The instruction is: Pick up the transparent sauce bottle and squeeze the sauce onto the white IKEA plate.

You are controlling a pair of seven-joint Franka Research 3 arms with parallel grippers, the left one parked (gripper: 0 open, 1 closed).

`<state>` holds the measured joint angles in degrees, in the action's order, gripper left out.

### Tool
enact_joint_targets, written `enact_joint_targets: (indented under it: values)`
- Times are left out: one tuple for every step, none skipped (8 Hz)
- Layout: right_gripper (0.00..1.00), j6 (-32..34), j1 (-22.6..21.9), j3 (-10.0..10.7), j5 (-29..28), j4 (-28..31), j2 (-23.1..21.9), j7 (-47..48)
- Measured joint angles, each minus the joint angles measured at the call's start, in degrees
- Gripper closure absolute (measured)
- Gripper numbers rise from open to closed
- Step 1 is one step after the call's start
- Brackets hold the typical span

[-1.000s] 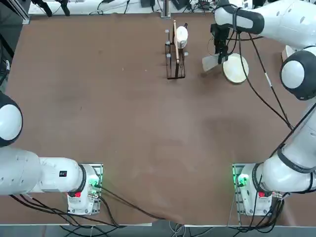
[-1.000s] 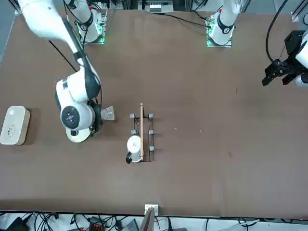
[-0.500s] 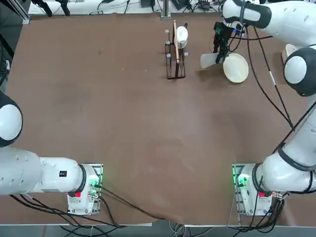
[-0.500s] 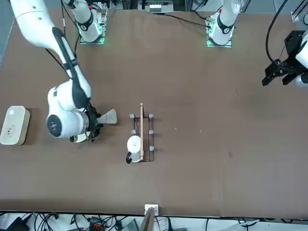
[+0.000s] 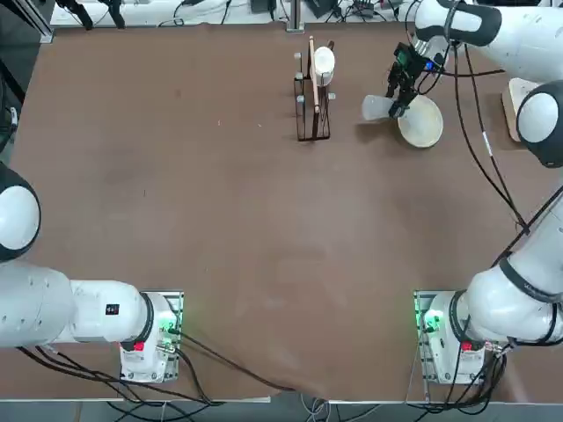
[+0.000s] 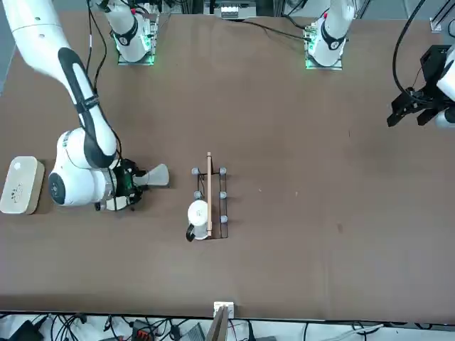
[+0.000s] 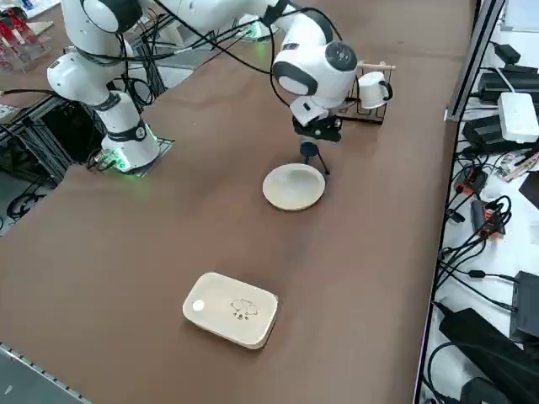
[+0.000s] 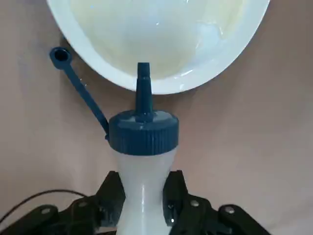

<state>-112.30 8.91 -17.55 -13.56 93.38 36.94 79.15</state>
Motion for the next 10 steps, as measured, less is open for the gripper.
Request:
enact_joint_targets:
  values:
    - [0.56, -0.4, 0.8, 0.0, -1.7, 0.3, 0.0, -0.9]
    - [0.56, -1.1, 1.2, 0.0, -2.9, 0.4, 0.0, -1.8]
    - [0.56, -1.8, 1.5, 0.0, -3.7, 0.4, 0.0, -2.1]
    - [0.56, -1.9, 2.3, 0.0, -4.4, 0.3, -0.1, -3.1]
    - [0.56, -1.9, 3.5, 0.0, -5.1, 0.3, -0.2, -4.6]
    - [0.56, -1.9, 4.7, 0.0, -5.5, 0.3, -0.3, -5.6]
    - [0.56, -1.8, 6.1, 0.0, -5.7, 0.3, -0.4, -6.4]
    - [0.56, -1.0, 7.4, 0.0, -5.7, 0.3, -0.5, -7.9]
    - [0.56, 0.3, 8.6, 0.0, -6.3, 0.4, -0.5, -9.6]
    - [0.56, 1.8, 9.8, 0.0, -7.4, 0.4, -0.5, -11.6]
